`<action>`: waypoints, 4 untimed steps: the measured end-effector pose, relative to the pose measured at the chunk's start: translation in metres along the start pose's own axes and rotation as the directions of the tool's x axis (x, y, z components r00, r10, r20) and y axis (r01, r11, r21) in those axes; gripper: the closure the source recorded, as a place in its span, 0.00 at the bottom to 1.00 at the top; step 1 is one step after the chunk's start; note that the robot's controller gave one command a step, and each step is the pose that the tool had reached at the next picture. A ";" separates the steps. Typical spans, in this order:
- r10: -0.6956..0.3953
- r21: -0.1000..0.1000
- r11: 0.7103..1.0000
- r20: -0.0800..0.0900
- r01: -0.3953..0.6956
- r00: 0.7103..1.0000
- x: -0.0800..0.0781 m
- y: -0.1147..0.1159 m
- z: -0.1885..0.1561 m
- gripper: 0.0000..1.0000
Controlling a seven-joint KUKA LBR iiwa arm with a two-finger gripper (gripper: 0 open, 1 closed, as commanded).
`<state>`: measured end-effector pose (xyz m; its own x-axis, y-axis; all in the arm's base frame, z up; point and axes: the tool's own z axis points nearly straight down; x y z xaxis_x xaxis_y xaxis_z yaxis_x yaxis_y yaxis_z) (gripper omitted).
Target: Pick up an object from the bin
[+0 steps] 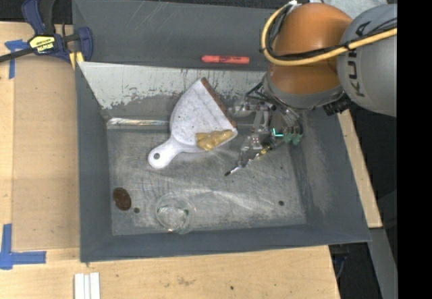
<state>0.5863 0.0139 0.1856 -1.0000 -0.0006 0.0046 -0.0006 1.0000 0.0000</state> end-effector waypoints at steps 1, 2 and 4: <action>0.000 0.000 1.000 0.008 0.000 1.000 -0.002 0.000 -0.005 0.00; -0.091 0.001 0.996 0.013 0.091 0.996 -0.007 -0.002 0.024 0.00; 0.109 -0.003 0.994 0.026 -0.109 0.994 -0.008 -0.013 0.108 1.00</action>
Offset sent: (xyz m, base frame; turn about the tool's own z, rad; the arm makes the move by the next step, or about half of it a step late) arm 0.0146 -0.0108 -0.1156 -0.3431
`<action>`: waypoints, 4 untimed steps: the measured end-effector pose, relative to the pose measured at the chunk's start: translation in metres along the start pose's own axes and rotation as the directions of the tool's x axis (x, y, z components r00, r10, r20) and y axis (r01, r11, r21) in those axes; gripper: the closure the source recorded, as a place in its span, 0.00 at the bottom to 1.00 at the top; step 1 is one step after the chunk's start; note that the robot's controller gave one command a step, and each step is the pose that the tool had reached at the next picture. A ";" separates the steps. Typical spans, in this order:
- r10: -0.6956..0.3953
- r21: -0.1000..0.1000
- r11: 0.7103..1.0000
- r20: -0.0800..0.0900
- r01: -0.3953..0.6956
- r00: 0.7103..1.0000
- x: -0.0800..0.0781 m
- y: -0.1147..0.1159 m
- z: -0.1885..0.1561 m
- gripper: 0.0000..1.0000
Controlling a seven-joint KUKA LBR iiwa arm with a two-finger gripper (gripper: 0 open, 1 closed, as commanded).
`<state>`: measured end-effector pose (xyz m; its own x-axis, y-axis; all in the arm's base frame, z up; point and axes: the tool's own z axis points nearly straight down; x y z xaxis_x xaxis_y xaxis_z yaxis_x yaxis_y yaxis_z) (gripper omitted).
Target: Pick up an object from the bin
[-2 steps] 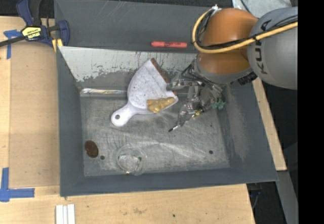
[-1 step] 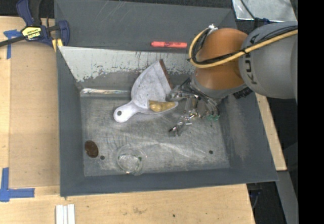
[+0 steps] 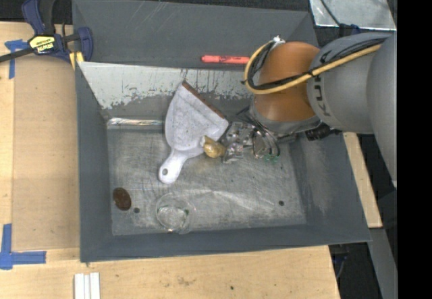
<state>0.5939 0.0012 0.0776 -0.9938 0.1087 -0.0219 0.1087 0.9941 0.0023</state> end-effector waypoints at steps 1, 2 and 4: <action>0.000 0.000 1.000 0.000 0.000 1.000 0.000 0.000 0.000 1.00; 0.010 0.002 1.000 -0.019 -0.010 1.000 -0.007 -0.002 -0.068 1.00; 0.022 0.003 1.000 -0.019 -0.022 1.000 -0.007 0.010 -0.088 1.00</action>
Offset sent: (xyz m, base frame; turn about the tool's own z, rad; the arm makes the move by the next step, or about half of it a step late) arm 0.0043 -0.0024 0.0675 0.0122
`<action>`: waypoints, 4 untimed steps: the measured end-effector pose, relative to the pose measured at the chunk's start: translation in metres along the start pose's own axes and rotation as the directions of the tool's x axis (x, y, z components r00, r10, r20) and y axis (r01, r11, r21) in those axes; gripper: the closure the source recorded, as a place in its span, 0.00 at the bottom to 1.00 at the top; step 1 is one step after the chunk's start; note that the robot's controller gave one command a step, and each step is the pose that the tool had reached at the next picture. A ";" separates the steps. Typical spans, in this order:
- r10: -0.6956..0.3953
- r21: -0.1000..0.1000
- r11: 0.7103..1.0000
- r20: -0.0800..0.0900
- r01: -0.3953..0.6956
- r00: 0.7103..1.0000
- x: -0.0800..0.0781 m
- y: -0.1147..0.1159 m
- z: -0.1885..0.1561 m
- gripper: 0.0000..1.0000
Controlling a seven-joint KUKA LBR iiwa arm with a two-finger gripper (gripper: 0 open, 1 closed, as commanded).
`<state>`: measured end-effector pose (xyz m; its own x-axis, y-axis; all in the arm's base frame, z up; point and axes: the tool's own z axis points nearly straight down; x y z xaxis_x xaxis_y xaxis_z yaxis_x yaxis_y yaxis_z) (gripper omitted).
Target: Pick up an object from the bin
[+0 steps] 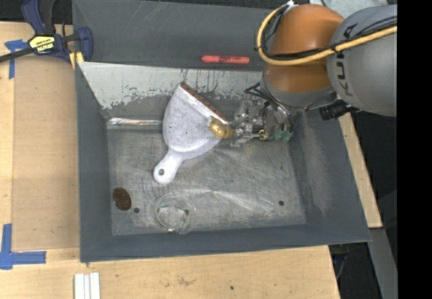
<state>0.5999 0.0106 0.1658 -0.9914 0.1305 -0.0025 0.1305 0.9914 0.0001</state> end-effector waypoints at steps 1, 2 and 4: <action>-0.009 -0.001 1.000 0.002 0.009 1.000 -0.002 0.007 -0.018 1.00; -0.017 0.000 1.000 -0.001 0.017 1.000 -0.003 0.014 -0.016 1.00; -0.001 0.000 1.000 0.000 0.001 1.000 -0.002 0.025 -0.050 1.00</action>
Offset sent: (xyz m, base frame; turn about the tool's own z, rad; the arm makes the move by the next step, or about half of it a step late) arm 0.0043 0.0139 0.0155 -0.0156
